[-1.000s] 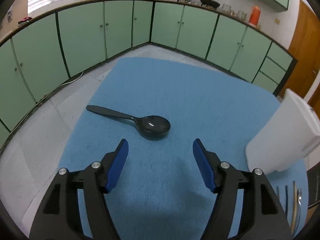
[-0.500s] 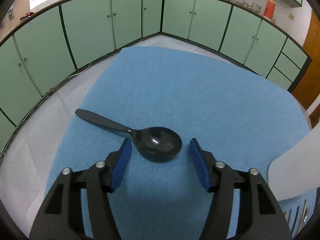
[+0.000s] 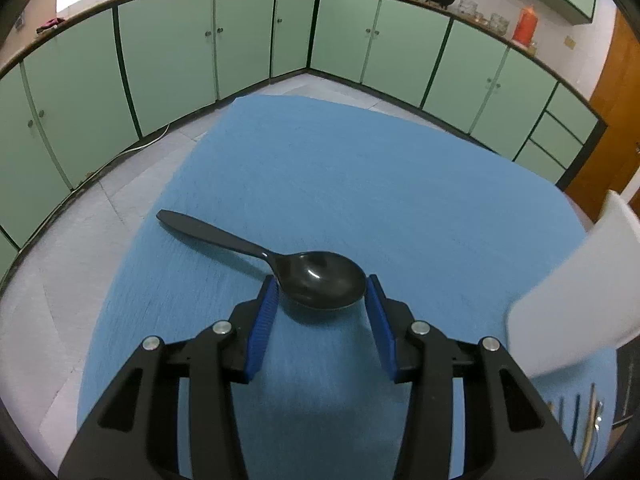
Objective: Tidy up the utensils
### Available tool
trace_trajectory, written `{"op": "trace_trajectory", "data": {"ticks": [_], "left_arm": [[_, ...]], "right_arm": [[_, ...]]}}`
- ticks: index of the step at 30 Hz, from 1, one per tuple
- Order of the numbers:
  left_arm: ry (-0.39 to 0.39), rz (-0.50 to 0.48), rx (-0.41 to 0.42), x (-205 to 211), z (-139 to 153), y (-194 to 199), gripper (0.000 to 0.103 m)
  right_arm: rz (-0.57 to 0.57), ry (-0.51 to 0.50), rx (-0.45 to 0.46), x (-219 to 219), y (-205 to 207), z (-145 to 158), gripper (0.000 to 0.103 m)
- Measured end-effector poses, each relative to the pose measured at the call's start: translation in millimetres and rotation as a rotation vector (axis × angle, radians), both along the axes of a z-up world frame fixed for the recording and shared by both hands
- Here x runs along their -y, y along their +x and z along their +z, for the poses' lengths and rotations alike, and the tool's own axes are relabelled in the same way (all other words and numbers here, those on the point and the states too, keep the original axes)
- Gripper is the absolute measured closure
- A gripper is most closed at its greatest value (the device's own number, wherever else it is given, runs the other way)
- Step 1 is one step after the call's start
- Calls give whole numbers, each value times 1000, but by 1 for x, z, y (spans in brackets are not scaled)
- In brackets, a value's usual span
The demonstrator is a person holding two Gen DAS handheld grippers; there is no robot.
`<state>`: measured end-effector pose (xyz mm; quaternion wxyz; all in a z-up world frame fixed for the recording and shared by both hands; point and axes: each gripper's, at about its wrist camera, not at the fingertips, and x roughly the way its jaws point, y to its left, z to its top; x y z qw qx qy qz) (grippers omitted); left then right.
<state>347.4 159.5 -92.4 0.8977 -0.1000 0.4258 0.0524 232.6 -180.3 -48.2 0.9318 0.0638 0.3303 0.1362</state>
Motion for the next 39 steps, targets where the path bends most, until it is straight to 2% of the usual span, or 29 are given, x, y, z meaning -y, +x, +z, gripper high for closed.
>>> {"op": "trace_trajectory", "data": {"ticks": [10,15,19,25,27,30,35,39], "left_arm": [[-32,-68,24,13,4,-74,60],[-65,-57,18,10,0,-105,60],[-114,-7,16,6,0,-134,60],[-172,-6,1,21,2,-147,59],[-158,-22,-10,27,1,-148,57],[-134,-48,-2,30,6,-148,38],[-63,-55,36,10,16,-151,31],[-8,-3,16,-23,12,-143,30]], "right_arm": [[8,-3,-2,-2,-11,0,55],[13,0,-2,-3,-19,1,55],[15,3,1,-3,-27,2,55],[21,11,10,1,-41,4,55],[21,14,14,2,-46,4,55],[15,15,18,4,-51,6,55],[3,20,13,13,-59,3,55],[1,25,16,15,-62,4,55]]}}
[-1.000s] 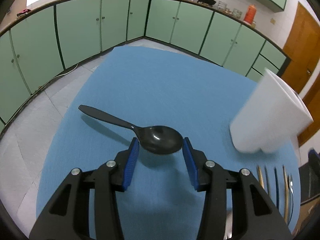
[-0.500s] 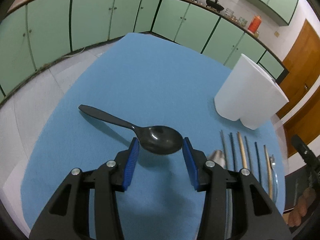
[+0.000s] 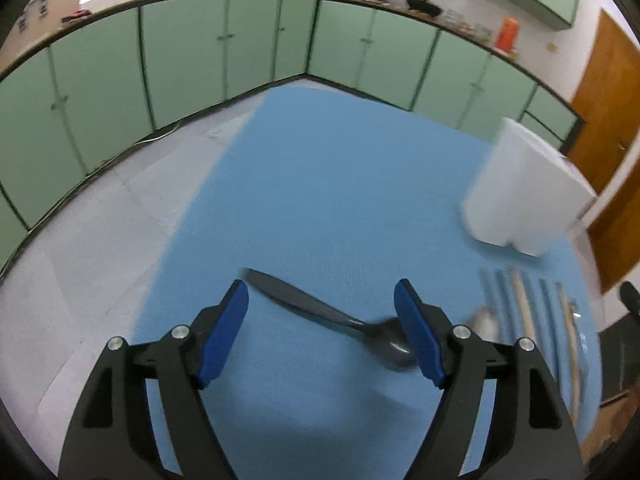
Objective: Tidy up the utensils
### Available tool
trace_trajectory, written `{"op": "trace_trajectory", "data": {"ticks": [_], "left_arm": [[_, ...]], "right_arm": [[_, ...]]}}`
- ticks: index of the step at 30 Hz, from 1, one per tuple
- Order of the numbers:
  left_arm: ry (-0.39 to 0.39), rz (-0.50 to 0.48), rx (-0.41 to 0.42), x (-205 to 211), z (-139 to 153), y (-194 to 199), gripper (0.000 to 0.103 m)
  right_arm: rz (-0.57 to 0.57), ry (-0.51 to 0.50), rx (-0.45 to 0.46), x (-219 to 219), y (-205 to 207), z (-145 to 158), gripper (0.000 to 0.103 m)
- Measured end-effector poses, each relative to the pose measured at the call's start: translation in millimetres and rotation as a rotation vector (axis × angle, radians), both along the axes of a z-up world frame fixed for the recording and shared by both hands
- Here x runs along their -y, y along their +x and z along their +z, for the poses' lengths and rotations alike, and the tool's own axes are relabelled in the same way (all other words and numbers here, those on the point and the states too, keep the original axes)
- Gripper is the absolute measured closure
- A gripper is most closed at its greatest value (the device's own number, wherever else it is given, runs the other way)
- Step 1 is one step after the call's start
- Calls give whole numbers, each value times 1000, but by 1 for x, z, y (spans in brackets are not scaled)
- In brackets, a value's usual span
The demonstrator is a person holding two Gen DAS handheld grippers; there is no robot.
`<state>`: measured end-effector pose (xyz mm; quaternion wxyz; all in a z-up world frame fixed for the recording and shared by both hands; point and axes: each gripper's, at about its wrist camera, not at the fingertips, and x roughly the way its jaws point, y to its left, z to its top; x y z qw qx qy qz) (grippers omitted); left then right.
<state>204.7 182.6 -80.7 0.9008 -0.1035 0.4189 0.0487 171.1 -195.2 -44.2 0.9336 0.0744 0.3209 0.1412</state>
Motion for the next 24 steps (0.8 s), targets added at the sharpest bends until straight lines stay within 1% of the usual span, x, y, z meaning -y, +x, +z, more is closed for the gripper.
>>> {"op": "trace_trajectory", "data": {"ticks": [2,5,7,8,11,12,14,16,19,20,23,24], "left_arm": [[11,47,-27,-17,-6,5,30],[2,81,-48,-36,-14,14,30],[-36,73,-57,-43,-21,19,30],[-41,72,-60,-45,-22,21,30],[-23,63,-50,-44,-22,26,33],[-34,56,-50,-43,-20,27,35],[-49,45,-43,-42,-17,25,35],[-44,45,-41,-38,-12,19,33],[-106,38,-76,-29,-12,4,33],[-116,39,-85,-27,-14,0,33],[-154,42,-86,-12,-13,-11,33],[-165,40,-92,-6,-13,-12,31]], "right_arm": [[4,2,0,-2,-2,0,55],[14,2,-2,-3,-3,-1,55],[20,-1,-3,-5,-4,-1,55],[21,-3,-4,-5,-5,-1,55],[19,-8,-5,-5,-7,-1,55],[17,-8,-6,-4,-8,-1,55],[13,-10,-6,-2,-9,-1,55],[11,-11,-6,-1,-10,0,55],[13,-16,-8,-1,-12,-1,55],[14,-18,-9,-1,-12,-1,55],[18,-17,-13,-2,-13,-3,55],[19,-17,-14,-3,-12,-2,55]]}}
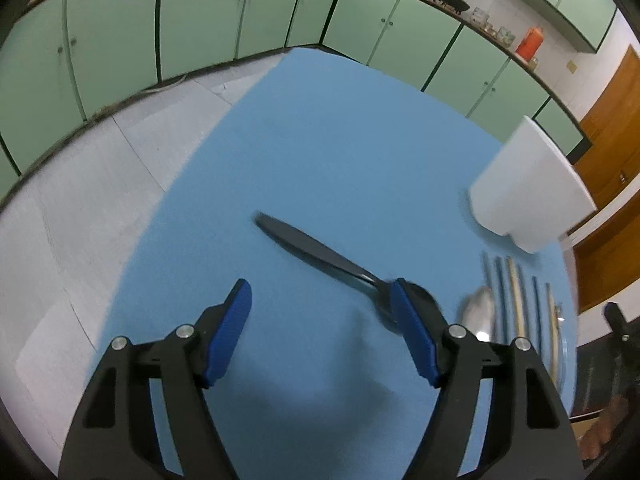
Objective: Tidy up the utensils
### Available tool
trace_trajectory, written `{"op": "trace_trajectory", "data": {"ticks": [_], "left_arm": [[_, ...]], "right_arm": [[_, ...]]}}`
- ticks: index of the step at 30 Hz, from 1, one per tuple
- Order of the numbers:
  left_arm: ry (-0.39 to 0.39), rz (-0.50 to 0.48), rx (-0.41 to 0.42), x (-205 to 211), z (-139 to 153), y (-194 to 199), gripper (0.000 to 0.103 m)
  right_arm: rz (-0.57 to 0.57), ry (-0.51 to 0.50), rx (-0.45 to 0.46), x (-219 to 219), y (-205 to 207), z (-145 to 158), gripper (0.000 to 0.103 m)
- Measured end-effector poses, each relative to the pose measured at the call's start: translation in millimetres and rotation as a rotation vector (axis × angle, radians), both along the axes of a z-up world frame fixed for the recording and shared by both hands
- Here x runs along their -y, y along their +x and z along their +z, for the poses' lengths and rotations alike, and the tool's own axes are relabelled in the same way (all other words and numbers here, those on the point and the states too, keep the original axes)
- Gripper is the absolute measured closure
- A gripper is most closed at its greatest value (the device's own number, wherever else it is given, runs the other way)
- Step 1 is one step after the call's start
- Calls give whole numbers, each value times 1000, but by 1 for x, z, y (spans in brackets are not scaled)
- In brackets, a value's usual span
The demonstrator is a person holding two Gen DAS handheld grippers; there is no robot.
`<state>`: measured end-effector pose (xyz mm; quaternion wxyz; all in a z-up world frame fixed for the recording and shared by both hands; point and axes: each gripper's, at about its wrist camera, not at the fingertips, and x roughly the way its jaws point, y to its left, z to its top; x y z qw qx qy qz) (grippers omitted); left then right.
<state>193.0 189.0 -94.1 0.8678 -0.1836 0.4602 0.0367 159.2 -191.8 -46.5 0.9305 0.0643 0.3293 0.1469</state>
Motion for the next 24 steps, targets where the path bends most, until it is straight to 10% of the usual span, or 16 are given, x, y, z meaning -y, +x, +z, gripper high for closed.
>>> {"op": "trace_trajectory", "data": {"ticks": [20,24], "left_arm": [[37,36,-48,42,-16,20,31],[81,22,-44,46,-17,22,47]], "right_arm": [[1,3,-6,7,-6,-4,54],[-5,5,-8,7,-5,-5,54]]}}
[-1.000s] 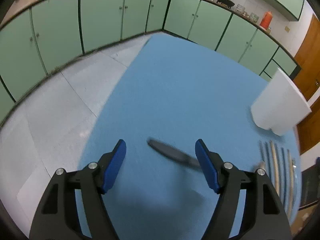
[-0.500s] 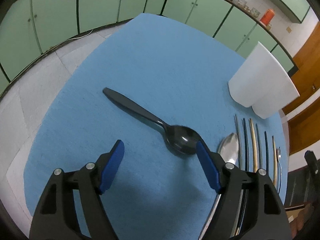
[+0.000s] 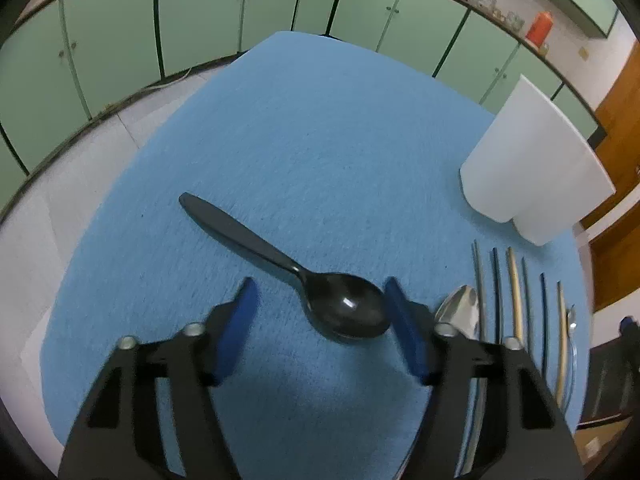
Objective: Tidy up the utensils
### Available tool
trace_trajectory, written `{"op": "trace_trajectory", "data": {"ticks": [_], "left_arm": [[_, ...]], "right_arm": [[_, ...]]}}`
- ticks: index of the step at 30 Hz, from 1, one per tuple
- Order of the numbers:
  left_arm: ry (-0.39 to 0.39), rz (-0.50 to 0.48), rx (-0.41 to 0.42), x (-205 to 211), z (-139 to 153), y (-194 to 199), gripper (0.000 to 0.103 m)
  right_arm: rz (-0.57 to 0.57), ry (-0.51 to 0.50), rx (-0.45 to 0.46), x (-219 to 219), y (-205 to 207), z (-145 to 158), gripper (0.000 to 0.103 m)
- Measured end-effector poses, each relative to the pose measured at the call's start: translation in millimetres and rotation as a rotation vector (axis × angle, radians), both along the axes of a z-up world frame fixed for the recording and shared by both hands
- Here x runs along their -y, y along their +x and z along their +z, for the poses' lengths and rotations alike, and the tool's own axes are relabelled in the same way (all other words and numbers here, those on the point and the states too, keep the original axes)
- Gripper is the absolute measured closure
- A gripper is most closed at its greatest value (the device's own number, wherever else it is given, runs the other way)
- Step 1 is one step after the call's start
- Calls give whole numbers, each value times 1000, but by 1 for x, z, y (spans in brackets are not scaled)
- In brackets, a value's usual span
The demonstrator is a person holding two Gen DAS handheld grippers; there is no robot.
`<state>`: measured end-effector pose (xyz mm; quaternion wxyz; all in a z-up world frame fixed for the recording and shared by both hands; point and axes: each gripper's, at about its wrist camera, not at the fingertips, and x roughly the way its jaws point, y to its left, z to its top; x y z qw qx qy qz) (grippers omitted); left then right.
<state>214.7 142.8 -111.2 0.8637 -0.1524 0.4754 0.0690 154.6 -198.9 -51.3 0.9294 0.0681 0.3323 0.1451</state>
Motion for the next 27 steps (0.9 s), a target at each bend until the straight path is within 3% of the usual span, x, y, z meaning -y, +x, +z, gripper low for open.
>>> {"op": "trace_trajectory", "data": {"ticks": [2,6,9,19,27], "left_arm": [[8,-11,3,0,0,-1,56],[-10,-36,4,-2,-1,-1,84],[-26,-54,8,-5,-2,-3,94],[-33,-163,66,1,5,-26,100],[-32,-193,90,4,7,-32,100]], "right_arm": [[-5,2,-1,1,1,0,54],[-6,6,-4,0,2,-1,54],[0,5,-2,-1,0,-1,54],[-4,6,2,1,-2,1,54],[5,3,6,0,-4,1,54]]}}
